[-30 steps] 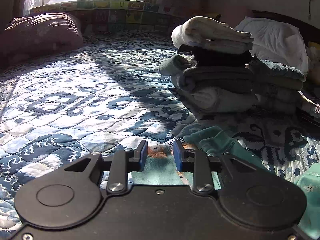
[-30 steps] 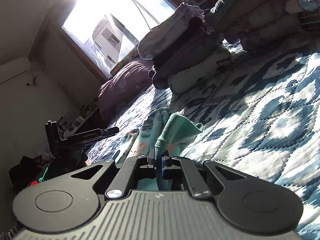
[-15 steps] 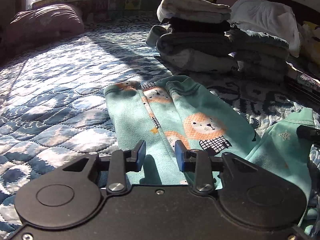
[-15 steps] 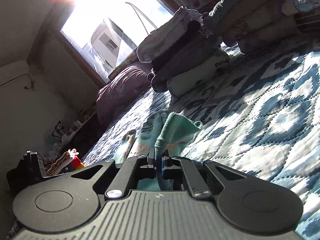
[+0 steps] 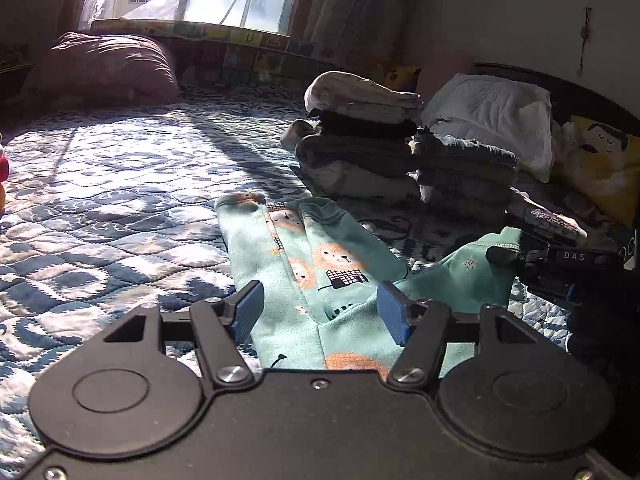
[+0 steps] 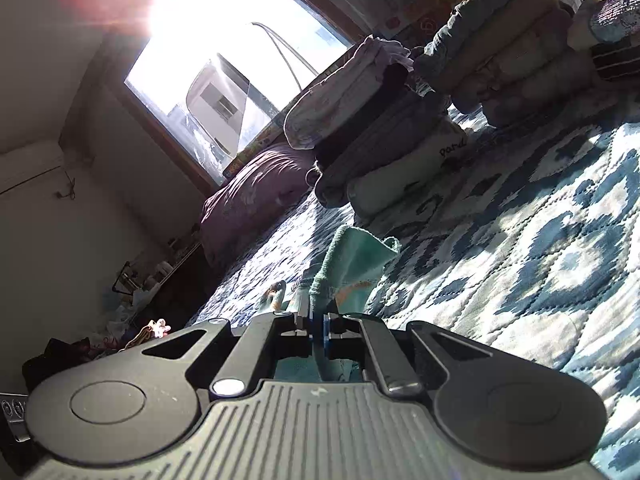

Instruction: Fold clothes

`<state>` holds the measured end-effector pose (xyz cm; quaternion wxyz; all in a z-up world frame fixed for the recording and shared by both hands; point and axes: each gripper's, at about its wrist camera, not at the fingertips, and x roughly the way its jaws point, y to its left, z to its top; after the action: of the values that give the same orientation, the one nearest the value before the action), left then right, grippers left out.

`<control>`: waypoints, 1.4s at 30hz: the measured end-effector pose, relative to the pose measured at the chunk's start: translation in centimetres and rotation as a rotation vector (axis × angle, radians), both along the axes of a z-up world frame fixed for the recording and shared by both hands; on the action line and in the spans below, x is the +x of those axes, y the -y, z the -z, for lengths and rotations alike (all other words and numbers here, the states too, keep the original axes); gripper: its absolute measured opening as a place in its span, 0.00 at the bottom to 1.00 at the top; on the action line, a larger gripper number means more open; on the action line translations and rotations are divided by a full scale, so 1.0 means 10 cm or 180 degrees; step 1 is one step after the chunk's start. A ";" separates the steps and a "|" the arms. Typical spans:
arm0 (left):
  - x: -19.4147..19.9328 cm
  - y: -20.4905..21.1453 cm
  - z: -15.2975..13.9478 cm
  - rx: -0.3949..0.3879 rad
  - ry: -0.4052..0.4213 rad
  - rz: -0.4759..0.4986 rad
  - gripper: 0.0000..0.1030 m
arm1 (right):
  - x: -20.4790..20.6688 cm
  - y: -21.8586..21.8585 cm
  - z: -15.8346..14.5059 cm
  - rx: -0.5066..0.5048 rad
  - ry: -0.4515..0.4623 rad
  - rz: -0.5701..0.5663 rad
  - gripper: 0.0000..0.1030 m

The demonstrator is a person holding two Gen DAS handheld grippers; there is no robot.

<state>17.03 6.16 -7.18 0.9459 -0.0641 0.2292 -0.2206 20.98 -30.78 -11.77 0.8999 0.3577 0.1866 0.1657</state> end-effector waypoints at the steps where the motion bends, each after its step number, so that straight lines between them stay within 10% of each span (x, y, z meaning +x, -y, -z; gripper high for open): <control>1: -0.12 -0.04 0.00 -0.0026 0.0029 0.0004 0.63 | 0.01 0.01 -0.03 0.0021 -0.0019 0.0016 0.06; 11: -0.63 0.61 0.48 0.1149 0.0350 0.0408 0.60 | 0.22 -0.11 -0.45 -0.0035 -0.0479 0.0137 0.06; 19: -0.49 0.64 0.69 0.1446 0.0314 0.0506 0.26 | 0.51 -0.57 -0.95 -0.0444 -0.0586 0.0128 0.06; 42: -0.20 -0.14 0.63 -0.0670 -0.0807 0.0388 0.15 | 1.73 -2.29 -0.91 -0.1375 -0.0984 -0.0501 0.06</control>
<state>15.05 7.52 -13.51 0.8823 -0.1761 0.3258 -0.2904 38.25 -7.87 -2.71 0.9005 0.1629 0.3799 0.1350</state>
